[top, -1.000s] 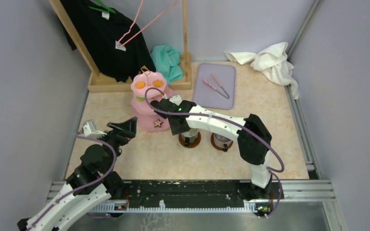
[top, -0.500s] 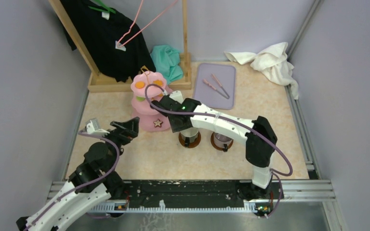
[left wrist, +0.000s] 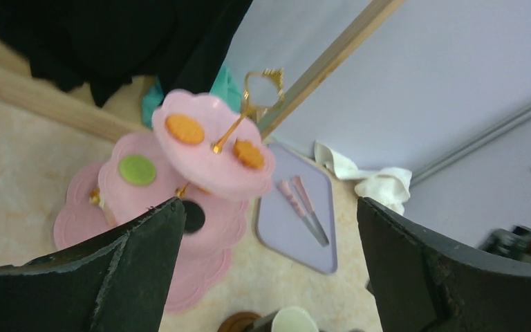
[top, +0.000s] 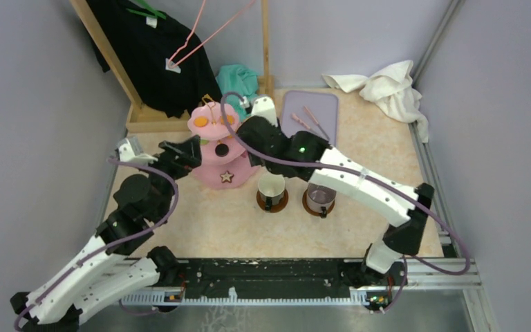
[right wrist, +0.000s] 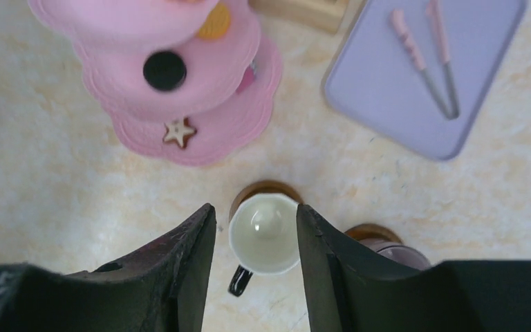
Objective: Serve the afternoon tea
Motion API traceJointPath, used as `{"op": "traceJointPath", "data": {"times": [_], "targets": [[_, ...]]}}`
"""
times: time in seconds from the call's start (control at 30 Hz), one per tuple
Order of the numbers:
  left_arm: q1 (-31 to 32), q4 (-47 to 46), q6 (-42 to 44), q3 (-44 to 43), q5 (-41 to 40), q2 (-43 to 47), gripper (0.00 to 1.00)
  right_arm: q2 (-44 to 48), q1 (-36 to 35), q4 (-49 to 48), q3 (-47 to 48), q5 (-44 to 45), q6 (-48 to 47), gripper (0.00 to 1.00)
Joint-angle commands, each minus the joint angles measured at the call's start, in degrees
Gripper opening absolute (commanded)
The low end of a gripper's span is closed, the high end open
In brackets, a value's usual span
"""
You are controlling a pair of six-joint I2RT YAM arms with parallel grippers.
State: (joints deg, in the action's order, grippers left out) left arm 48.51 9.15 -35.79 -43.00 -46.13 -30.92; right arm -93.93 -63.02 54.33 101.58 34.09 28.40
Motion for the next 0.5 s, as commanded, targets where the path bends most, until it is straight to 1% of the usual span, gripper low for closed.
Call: {"op": "traceJointPath", "data": {"times": [0.0,0.13,0.2,0.23,0.3,0.37,0.4,0.47], "targets": [[0.3,-14.6,16.6,-7.5,-5.7,-8.9,0.99,8.4,4.9,-9.7,3.2,8.2,-8.9,0.47],[-0.6,-33.6,34.9,-10.8,-9.6,-18.8,0.99,12.1,19.0,-21.4,-3.3,4.8,-11.8,0.49],[-3.7,-41.4,41.5,-12.1,-9.1,-23.5,0.99,12.6,26.9,-25.8,-6.9,2.8,-11.9,0.49],[-6.7,-41.8,41.6,-13.4,-7.1,-25.6,0.99,12.5,30.3,-27.7,-8.7,2.0,-11.9,0.49],[-15.6,-33.3,32.8,-16.8,0.2,-28.8,0.99,12.0,37.2,-30.5,-12.0,0.8,-11.8,0.50],[-25.9,-26.0,24.3,-18.9,7.0,-31.7,0.99,11.7,43.1,-34.3,-16.3,-0.1,-12.4,0.52],[-30.0,-25.2,22.0,-19.2,9.7,-33.3,0.99,11.7,45.2,-37.0,-19.0,0.0,-13.2,0.52],[-37.4,-25.6,20.2,-18.7,13.6,-36.7,0.99,11.8,48.9,-41.6,-23.6,0.1,-13.9,0.54]]}}
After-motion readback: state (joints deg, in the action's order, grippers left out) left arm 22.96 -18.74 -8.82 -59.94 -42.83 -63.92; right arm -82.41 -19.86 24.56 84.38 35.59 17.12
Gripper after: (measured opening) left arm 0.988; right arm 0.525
